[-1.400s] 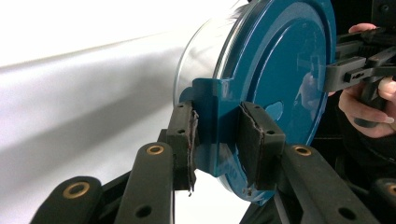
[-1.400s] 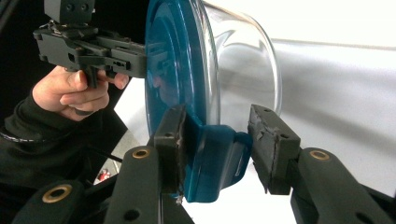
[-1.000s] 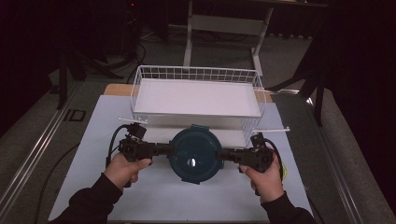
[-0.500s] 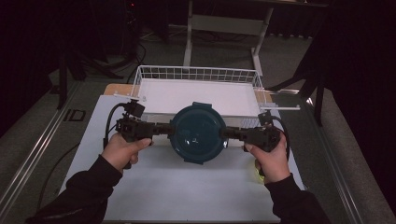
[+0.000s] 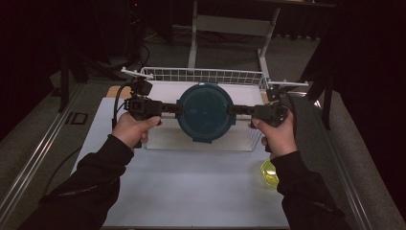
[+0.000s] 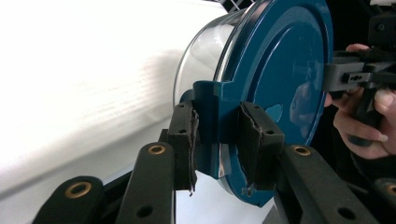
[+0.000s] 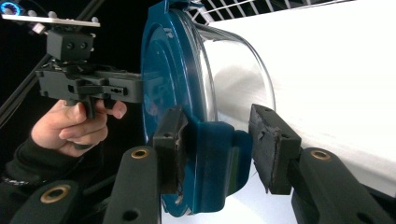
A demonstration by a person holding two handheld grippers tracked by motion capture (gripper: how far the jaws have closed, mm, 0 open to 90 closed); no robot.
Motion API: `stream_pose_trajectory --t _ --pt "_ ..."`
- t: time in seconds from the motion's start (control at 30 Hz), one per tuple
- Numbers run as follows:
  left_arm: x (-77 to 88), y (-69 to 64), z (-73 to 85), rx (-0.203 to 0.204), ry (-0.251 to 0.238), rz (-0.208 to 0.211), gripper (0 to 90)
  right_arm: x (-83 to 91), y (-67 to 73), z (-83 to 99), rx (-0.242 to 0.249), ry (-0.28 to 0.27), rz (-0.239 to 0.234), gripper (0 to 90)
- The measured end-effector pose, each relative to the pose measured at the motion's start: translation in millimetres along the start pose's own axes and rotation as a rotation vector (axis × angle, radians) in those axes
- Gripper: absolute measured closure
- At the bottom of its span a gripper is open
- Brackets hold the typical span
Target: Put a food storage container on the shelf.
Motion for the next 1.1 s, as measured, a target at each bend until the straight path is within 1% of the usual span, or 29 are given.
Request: stream_pose_trajectory --t 0.03,0.07,0.13,0.23,0.27,0.33,0.37,0.4,0.47,0.57,0.6,0.67,0.7,0.73,0.77,0.8,0.83,0.87,0.9,0.97,1.03,1.1 --pt "-1.4 1.4 -1.5 0.004 -0.006 -0.012 67.8 -2.8 -2.3 -2.3 -0.009 0.0 0.001 57.1" --pt "-2.7 2.5 -3.0 0.005 -0.005 -0.015 67.9 -5.0 -4.3 -4.9 -0.014 0.01 0.007 56.8" --pt "-3.2 4.8 -7.8 0.013 -0.01 -0.004 67.8 -7.9 -8.9 -9.8 -0.03 0.008 0.006 56.8" --pt "-3.4 7.0 -15.3 0.022 -0.02 0.004 67.9 -9.4 -11.8 -18.4 -0.035 0.006 0.002 56.8" --pt "-3.6 7.9 -17.1 0.028 -0.022 0.007 67.9 -10.2 -13.2 -21.5 -0.037 0.014 -0.001 56.7" --pt "-4.4 10.4 -19.6 0.048 -0.033 0.022 67.9 -12.8 -17.6 -25.9 -0.057 0.028 -0.008 56.1" --pt "-5.6 11.1 -20.3 0.05 -0.041 0.023 67.7 -14.5 -21.8 -27.7 -0.073 0.041 -0.014 55.8" --pt "-6.5 12.1 -21.7 0.058 -0.044 0.024 67.0 -16.7 -25.6 -28.6 -0.099 0.038 -0.016 55.5" --pt "-8.0 14.1 -23.2 0.069 -0.058 0.024 66.1 -20.7 -31.7 -30.1 -0.129 0.046 -0.028 55.4" --pt "-9.5 16.8 -26.8 0.07 -0.053 0.029 64.8 -23.2 -35.6 -32.3 -0.141 0.054 -0.029 55.1" --pt "-10.1 18.1 -27.9 0.073 -0.054 0.028 64.3 -24.0 -36.3 -33.2 -0.144 0.055 -0.021 55.0" --pt "-11.8 22.8 -29.9 0.089 -0.07 0.036 63.3 -25.4 -36.9 -36.1 -0.135 0.063 -0.001 54.9" --pt "-12.7 25.0 -30.7 0.091 -0.081 0.032 62.5 -26.5 -37.0 -37.4 -0.131 0.055 0.013 55.0" --pt "-13.5 26.5 -31.6 0.086 -0.093 0.023 62.7 -27.7 -36.9 -38.8 -0.126 0.056 0.028 55.2" --pt "-14.6 27.5 -32.3 0.081 -0.094 0.01 63.2 -29.0 -36.5 -39.6 -0.122 0.057 0.047 56.0" --pt "-15.8 28.6 -32.7 0.078 -0.099 0.006 63.0 -30.7 -36.2 -40.3 -0.107 0.051 0.071 58.3" --pt "-16.6 29.5 -33.2 0.079 -0.098 0.01 62.9 -31.4 -36.3 -41.1 -0.112 0.047 0.07 60.2" --pt "-17.2 29.7 -33.5 0.077 -0.098 0.008 62.4 -31.6 -35.7 -42.1 -0.107 0.042 0.082 60.5" --pt "-17.4 29.6 -33.6 0.073 -0.1 0.005 62.3 -31.7 -34.4 -43.0 -0.093 0.035 0.098 60.4" --pt "-17.5 29.3 -33.8 0.06 -0.1 0.004 62.0 -31.5 -33.3 -44.3 -0.087 0.036 0.114 60.3" --pt "-16.6 27.7 -33.6 0.04 -0.12 0.007 61.4 -30.9 -31.6 -45.1 -0.072 0.034 0.132 58.2" --pt "-15.3 24.8 -32.5 0.011 -0.126 0.003 59.1 -27.9 -28.3 -46.2 -0.052 0.011 0.157 56.8"
Point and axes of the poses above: each handheld gripper's, and its own axes: x roughly backward along the jaws, z roughly out of its underside, y roughly to its left, the point moved 3 cm from there along -x, roughly forward along the jaws, and after that the axes turned 14 degrees about z, right-handed, at the moved point
